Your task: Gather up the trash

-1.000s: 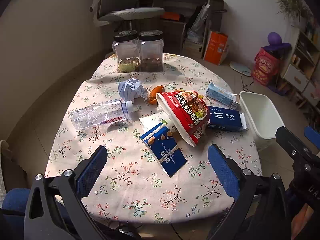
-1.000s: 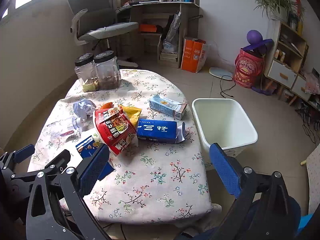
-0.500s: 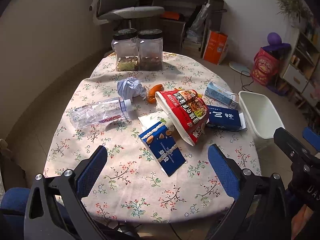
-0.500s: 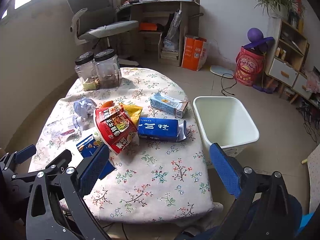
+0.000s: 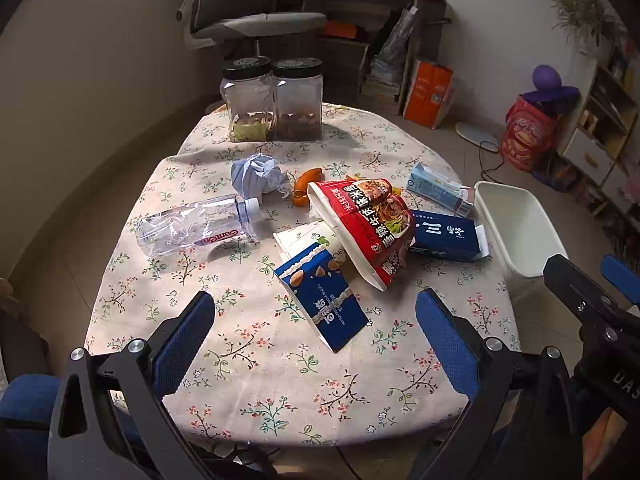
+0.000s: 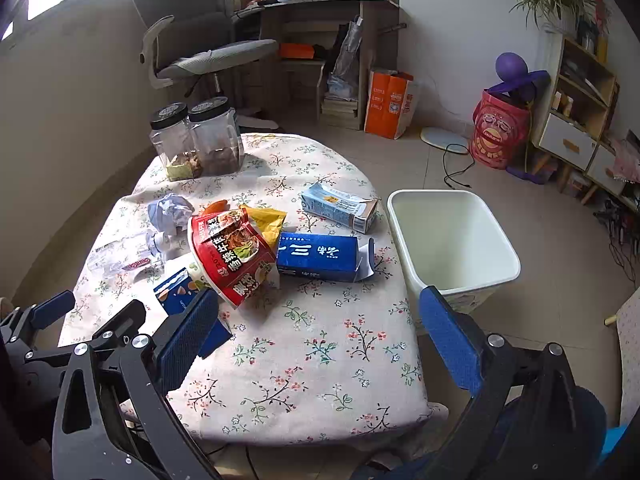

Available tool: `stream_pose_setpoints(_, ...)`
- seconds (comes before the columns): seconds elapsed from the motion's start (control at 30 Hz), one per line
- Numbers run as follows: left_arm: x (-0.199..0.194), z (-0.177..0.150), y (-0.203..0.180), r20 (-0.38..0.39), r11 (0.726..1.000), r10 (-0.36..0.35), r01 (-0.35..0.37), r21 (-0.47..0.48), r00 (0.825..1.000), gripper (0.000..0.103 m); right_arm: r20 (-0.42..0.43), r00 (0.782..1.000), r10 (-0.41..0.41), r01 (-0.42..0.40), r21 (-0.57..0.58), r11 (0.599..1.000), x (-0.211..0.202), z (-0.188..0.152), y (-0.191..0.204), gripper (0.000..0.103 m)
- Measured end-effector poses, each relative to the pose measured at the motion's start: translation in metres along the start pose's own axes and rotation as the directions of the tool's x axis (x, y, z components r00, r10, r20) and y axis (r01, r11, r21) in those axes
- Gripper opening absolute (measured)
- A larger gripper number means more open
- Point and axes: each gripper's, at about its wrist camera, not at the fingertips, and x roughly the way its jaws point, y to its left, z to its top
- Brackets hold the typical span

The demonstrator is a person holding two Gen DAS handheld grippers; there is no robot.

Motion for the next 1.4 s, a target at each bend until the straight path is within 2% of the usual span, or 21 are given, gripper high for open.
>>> stream_pose_setpoints(1.4, -0.0011, 0.0005, -0.0029, 0.003, 1.000, -0.008, 0.007, 0.007, 1.000, 0.098, -0.011, 1.000, -0.003, 0.003, 0.006, 1.000, 0.0022, -0.0004, -0.0039, 0.096)
